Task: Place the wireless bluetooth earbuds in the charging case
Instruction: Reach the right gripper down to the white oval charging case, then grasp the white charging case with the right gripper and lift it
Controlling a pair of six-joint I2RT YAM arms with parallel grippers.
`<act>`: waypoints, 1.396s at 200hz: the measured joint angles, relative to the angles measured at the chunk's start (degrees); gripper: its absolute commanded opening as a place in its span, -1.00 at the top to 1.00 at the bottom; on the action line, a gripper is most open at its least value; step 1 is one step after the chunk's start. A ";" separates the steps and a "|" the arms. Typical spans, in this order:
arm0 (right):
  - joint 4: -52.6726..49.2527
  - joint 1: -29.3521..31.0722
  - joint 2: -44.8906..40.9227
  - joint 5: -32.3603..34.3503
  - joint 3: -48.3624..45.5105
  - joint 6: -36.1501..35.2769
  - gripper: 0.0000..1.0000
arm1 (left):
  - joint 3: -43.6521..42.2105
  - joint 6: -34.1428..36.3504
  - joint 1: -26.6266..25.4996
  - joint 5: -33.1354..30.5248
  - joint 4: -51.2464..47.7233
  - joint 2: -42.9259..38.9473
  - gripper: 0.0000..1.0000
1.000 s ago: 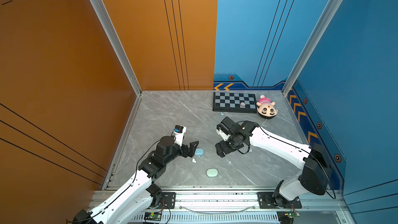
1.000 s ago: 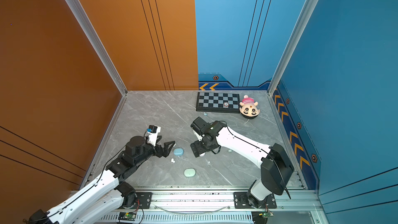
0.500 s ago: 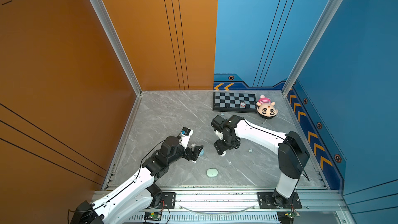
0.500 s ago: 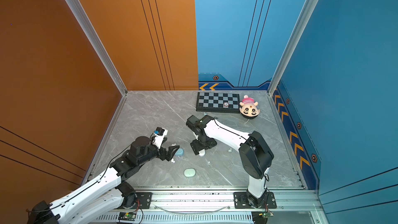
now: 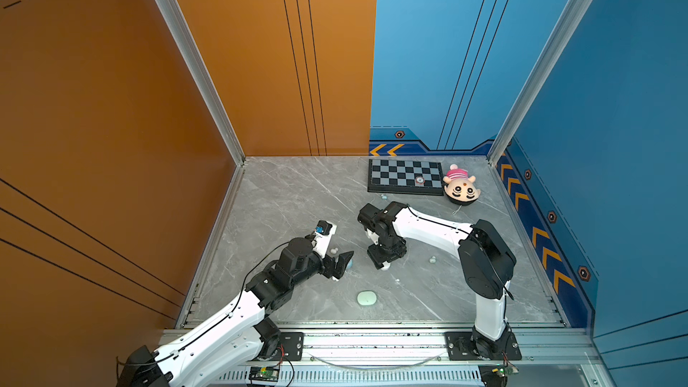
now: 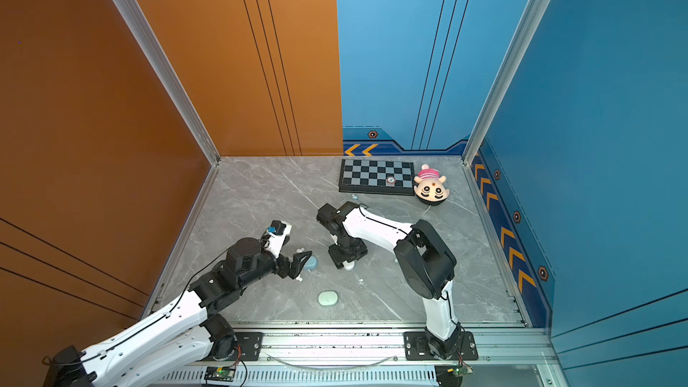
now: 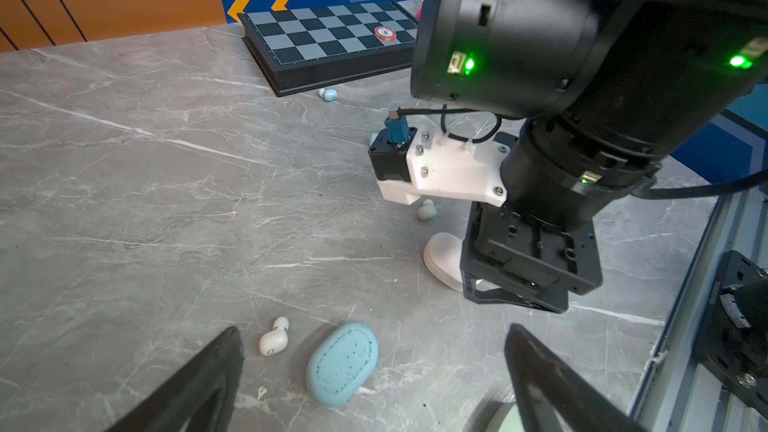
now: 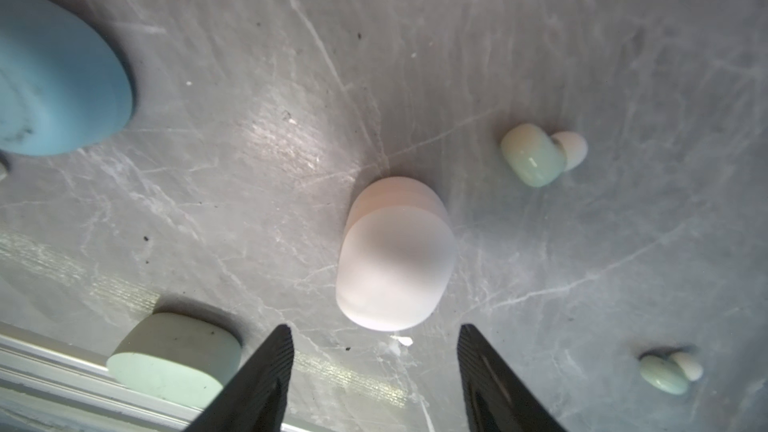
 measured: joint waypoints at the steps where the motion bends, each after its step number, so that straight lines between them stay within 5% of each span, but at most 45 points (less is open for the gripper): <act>1: 0.02 0.00 0.04 0.02 -0.02 0.00 -0.22 | 0.00 0.00 -0.02 -0.02 0.00 0.07 -0.96; 202: 1.38 -1.95 0.83 -1.68 -0.85 -8.90 0.27 | 4.48 -0.22 -0.20 0.37 -3.21 3.87 -0.96; 279: 4.44 -6.29 -21.62 -11.30 -2.21 -20.81 0.37 | 9.16 -0.15 6.91 15.56 -9.11 -0.24 -0.97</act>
